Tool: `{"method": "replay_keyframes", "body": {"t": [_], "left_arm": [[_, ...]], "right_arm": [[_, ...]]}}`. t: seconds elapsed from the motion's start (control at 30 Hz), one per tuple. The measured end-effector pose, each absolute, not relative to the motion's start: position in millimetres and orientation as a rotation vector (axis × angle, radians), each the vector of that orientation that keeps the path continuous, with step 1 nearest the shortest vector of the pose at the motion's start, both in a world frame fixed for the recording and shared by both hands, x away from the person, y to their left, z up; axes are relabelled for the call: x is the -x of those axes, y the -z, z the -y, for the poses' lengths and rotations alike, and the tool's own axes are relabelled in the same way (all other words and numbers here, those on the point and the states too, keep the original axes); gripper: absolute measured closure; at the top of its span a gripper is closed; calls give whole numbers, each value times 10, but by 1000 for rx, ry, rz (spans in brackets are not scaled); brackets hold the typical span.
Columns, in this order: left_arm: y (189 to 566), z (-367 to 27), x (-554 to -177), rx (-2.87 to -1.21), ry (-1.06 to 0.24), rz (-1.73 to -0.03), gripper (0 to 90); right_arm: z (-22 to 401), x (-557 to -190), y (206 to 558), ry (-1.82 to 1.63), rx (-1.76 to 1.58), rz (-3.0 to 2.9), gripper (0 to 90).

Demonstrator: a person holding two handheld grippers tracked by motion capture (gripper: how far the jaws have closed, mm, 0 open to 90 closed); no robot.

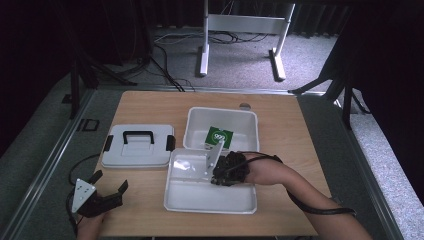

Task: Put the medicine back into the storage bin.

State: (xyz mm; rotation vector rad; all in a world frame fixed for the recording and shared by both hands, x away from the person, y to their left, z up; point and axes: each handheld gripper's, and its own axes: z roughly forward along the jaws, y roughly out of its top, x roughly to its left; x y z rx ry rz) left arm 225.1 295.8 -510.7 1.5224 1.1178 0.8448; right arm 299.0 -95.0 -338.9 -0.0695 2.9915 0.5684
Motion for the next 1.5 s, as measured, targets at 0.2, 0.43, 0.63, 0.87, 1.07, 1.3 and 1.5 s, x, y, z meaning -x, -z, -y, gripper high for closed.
{"method": "replay_keyframes", "body": {"t": [0.2, 0.43, 0.63, 0.87, 1.07, 1.3, 1.5], "left_arm": [[5108, -2959, -2250, -1521, -846, -1116, 21], [5108, -2960, -2250, -1520, -844, -1116, 21], [5108, -2960, -2251, -1522, -840, -1113, 21], [5108, -2960, -2251, -1523, -842, -1114, 21], [5108, -2959, -2251, -1521, -840, -1115, 21], [5108, -2959, -2251, -1521, -839, -1114, 21], [5109, -2961, -2251, -1519, -838, -1115, 21]], "right_arm": [[990, -3085, 3284, -556, 44, -2947, 888], [1066, -3241, 3223, -570, 0, -2939, 887], [1106, -3393, 3178, -545, -21, -2922, 888], [1157, -3608, 3185, -523, -77, -2910, 887], [1200, -3806, 3235, -470, -104, -2903, 887], [1231, -4048, 3245, -465, -111, -2927, 887], [1247, -4259, 3252, -469, -119, -2926, 887]]}}
